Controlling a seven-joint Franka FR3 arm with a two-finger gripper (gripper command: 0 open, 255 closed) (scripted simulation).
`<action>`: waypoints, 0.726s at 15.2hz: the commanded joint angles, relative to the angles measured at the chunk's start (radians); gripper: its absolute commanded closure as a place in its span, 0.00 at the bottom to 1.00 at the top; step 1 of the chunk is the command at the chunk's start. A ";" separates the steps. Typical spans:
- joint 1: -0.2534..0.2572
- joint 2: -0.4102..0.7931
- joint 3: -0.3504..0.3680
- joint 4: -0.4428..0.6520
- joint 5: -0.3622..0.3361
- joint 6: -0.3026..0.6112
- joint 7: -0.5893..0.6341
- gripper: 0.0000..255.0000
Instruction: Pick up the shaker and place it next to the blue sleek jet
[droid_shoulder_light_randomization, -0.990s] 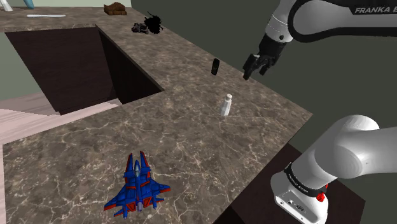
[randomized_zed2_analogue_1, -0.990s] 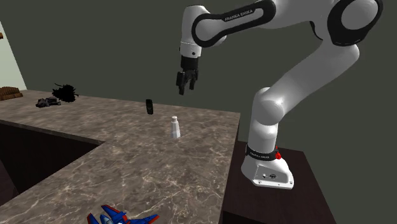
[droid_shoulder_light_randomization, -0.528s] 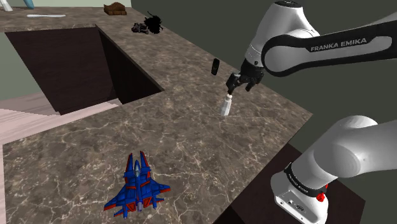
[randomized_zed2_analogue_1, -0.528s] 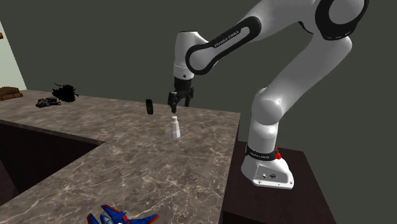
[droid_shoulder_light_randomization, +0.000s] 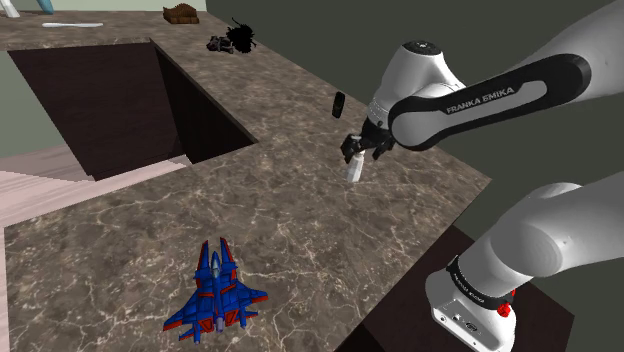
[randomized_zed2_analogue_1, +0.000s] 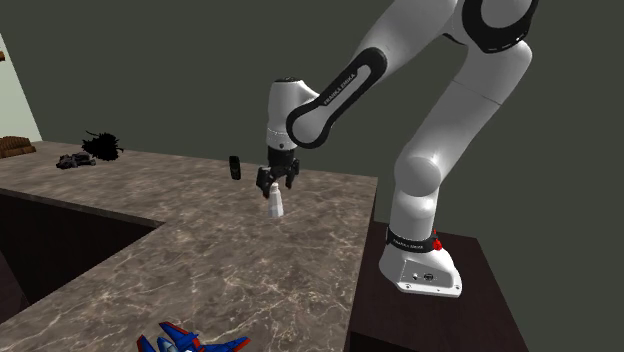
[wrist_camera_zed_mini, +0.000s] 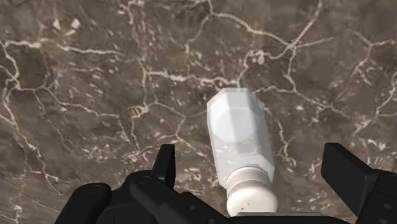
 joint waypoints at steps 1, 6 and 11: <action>-0.009 0.036 0.006 -0.004 -0.010 0.041 0.009 0.00; -0.017 0.061 0.010 -0.008 -0.018 0.070 0.014 0.00; -0.017 0.061 0.010 -0.008 -0.018 0.070 0.014 0.00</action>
